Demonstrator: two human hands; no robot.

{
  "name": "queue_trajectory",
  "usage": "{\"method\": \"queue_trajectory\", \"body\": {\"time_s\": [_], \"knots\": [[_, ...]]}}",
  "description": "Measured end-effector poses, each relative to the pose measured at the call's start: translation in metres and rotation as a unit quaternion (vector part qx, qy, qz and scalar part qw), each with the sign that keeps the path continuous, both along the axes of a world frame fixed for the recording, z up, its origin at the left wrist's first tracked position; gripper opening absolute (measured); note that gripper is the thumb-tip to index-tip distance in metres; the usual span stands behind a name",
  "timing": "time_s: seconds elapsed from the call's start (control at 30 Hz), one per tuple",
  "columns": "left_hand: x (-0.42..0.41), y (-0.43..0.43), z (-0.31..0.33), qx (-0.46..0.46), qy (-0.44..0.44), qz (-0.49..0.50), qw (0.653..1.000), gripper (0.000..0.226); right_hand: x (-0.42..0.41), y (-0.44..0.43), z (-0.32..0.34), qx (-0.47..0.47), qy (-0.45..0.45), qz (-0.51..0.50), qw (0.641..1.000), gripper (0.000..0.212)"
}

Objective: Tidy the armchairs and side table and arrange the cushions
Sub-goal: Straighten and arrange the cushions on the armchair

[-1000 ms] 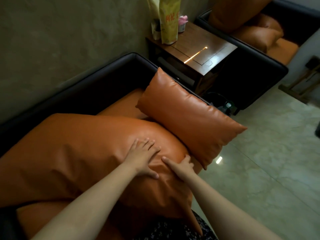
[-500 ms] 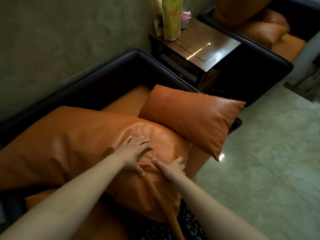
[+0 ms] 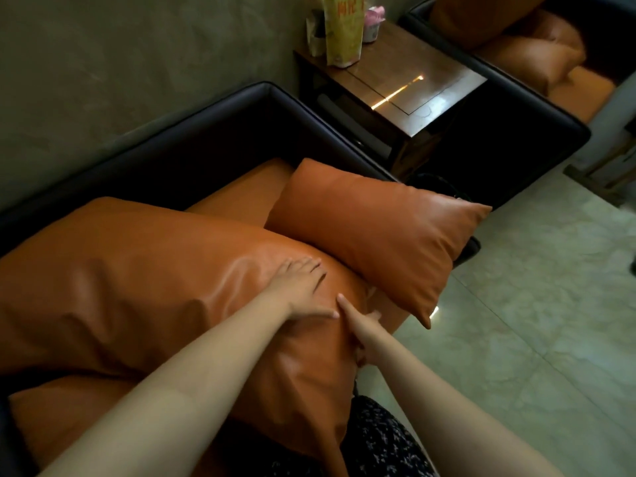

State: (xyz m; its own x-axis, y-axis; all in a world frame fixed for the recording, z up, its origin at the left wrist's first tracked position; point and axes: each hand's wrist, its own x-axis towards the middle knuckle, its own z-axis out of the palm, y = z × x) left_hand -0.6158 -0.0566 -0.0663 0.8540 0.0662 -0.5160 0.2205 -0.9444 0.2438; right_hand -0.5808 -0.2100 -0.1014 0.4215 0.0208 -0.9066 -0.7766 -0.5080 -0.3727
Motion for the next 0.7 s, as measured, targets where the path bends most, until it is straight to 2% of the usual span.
{"method": "queue_trajectory", "body": {"time_s": [0.13, 0.23, 0.47, 0.7], "knots": [[0.024, -0.002, -0.008, -0.068, -0.059, 0.061, 0.994, 0.1, 0.003, -0.001, -0.011, 0.004, 0.027, 0.034, 0.999, 0.114], [0.045, -0.008, -0.01, -0.091, -0.11, 0.05, 0.988, 0.107, 0.006, -0.003, -0.018, 0.022, 0.042, 0.033, 0.998, 0.118], [0.092, -0.024, -0.007, -0.125, -0.135, 0.074, 0.98, 0.108, 0.026, -0.001, -0.03, 0.074, 0.062, 0.001, 0.995, 0.135], [0.101, -0.041, -0.008, -0.081, -0.152, 0.1, 0.98, 0.095, 0.015, 0.003, -0.029, 0.033, 0.038, 0.016, 0.999, 0.11]]}}
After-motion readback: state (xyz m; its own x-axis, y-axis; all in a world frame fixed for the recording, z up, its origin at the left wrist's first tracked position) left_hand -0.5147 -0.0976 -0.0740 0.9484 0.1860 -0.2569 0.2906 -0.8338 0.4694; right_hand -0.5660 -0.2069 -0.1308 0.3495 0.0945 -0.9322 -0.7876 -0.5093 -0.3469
